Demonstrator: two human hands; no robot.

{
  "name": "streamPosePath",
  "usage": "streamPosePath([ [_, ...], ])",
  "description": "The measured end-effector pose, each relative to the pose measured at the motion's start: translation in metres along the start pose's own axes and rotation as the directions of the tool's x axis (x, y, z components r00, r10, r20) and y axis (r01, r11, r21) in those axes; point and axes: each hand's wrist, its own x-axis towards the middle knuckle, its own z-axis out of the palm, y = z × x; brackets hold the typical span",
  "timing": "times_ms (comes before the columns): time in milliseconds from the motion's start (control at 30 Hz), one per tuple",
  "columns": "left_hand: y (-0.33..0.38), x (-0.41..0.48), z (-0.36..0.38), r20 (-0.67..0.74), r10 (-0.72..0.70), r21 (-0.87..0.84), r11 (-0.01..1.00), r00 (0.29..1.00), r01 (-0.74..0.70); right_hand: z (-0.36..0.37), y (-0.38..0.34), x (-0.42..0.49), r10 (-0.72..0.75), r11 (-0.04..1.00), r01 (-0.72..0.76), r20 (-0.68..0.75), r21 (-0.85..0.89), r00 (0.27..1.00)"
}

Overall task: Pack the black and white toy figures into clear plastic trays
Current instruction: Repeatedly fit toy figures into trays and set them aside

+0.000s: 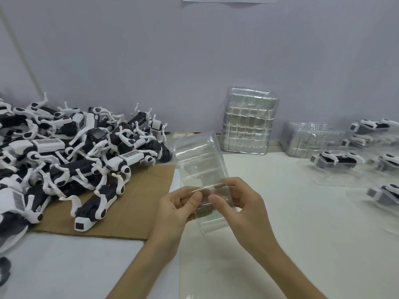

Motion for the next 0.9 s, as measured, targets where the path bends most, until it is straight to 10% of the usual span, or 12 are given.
streamPosePath([
  [467, -0.001, 0.002, 0.002, 0.084, -0.013, -0.012, 1.0, 0.996, 0.014, -0.018, 0.0, 0.015, 0.034, 0.997, -0.028, -0.079, 0.076, 0.996],
  [600, 0.01, 0.007, -0.015, -0.072, 0.007, -0.058, 0.998, 0.997, -0.011, -0.052, 0.0, 0.029, 0.08, 0.984, -0.009, -0.398, 0.176, 0.914],
  [733, 0.018, 0.014, -0.041, -0.227, -0.074, -0.3, 0.954, 0.971, 0.002, -0.095, 0.011, 0.03, -0.129, 0.943, -0.045, -0.483, -0.331, 0.866],
  [900, 0.009, 0.012, -0.042, -0.302, -0.279, -0.449, 0.885, 0.911, 0.122, -0.097, 0.028, 0.028, -0.045, 0.521, -0.231, -0.297, -0.821, 0.954],
])
